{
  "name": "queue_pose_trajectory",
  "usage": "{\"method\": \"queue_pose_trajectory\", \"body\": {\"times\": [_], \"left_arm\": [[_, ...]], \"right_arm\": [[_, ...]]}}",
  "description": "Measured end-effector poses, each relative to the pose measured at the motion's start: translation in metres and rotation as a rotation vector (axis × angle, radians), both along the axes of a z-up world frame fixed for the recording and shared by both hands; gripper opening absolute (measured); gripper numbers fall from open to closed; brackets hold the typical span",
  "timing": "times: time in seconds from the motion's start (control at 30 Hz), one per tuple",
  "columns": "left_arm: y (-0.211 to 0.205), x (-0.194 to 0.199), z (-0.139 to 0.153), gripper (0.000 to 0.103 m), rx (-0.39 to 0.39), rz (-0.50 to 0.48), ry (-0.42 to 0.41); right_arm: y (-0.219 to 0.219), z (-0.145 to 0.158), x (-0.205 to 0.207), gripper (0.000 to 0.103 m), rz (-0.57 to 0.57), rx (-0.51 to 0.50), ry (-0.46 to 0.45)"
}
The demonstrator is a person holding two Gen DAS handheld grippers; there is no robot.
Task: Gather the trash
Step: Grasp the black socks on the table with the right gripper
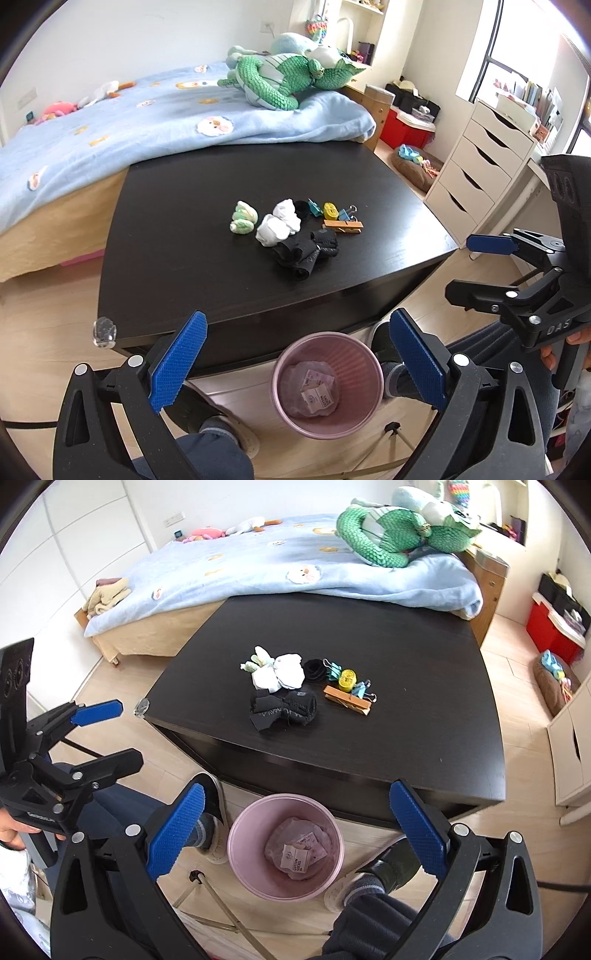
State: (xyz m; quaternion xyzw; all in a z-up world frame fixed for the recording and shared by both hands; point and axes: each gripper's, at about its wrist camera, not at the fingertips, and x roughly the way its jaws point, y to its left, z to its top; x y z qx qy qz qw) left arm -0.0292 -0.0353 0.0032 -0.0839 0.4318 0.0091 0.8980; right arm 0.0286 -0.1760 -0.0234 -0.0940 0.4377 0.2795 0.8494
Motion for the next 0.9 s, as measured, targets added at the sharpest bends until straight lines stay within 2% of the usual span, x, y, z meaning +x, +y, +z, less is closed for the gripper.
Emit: {"method": "queue_pose_trajectory", "body": {"times": [0.37,0.53,0.73,0.77,0.9], "left_arm": [[0.017,0.001,0.007,0.095,-0.011,0.026,-0.019],[0.021,0.002,0.007,0.095,-0.020,0.034,-0.024],[0.026,0.004,0.005,0.095,-0.034,0.043,-0.018],[0.027,0.004,0.004,0.095,-0.035,0.045,-0.017],[0.031,0.004,0.003,0.095,-0.040,0.053,-0.012]], "right_arm": [[0.047,-0.016,0.052,0.099,0.194,-0.106,0.047],[0.074,-0.030,0.072,0.099,0.339,-0.218,0.039],[0.102,-0.052,0.084,0.098,0.511,-0.356,-0.018],[0.106,-0.056,0.086,0.098,0.528,-0.379,-0.021],[0.121,-0.071,0.092,0.084,0.599,-0.445,-0.015]]}}
